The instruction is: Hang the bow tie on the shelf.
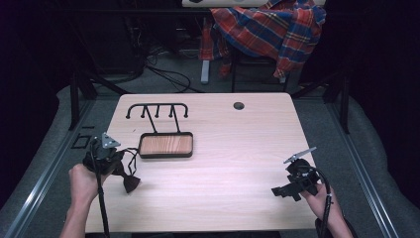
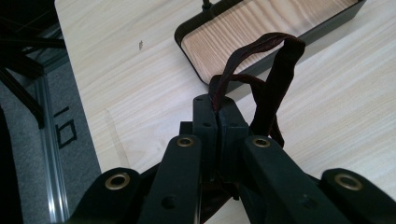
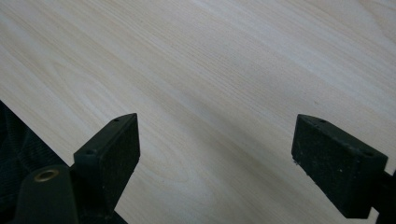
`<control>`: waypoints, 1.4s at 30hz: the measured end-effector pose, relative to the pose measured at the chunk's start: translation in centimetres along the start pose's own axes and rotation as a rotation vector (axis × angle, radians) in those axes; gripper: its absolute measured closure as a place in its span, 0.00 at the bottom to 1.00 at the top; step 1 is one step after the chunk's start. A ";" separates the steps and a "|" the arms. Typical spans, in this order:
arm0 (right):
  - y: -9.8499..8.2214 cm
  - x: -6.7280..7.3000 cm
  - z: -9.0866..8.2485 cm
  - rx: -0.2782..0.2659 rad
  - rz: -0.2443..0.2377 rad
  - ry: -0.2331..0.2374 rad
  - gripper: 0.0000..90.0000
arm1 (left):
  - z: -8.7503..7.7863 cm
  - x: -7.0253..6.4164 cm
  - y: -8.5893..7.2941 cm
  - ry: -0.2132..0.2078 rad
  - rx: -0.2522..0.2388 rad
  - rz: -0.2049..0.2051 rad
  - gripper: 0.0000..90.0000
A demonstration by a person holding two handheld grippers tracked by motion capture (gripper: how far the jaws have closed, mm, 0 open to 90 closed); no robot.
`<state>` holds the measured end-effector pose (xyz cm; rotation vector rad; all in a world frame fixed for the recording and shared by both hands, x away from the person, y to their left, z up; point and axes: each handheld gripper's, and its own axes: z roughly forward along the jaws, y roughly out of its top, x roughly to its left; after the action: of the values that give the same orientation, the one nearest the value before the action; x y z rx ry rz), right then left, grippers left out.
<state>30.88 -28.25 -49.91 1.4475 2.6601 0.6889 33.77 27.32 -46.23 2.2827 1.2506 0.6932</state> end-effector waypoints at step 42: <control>-0.1 0.4 0.1 0.013 -0.016 -0.014 0.17 | -1.4 2.9 5.0 0.044 -0.063 -0.006 0.98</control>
<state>30.65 -27.96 -49.93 1.4273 2.6676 0.6588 37.41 27.56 -41.56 2.2225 1.2377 0.7740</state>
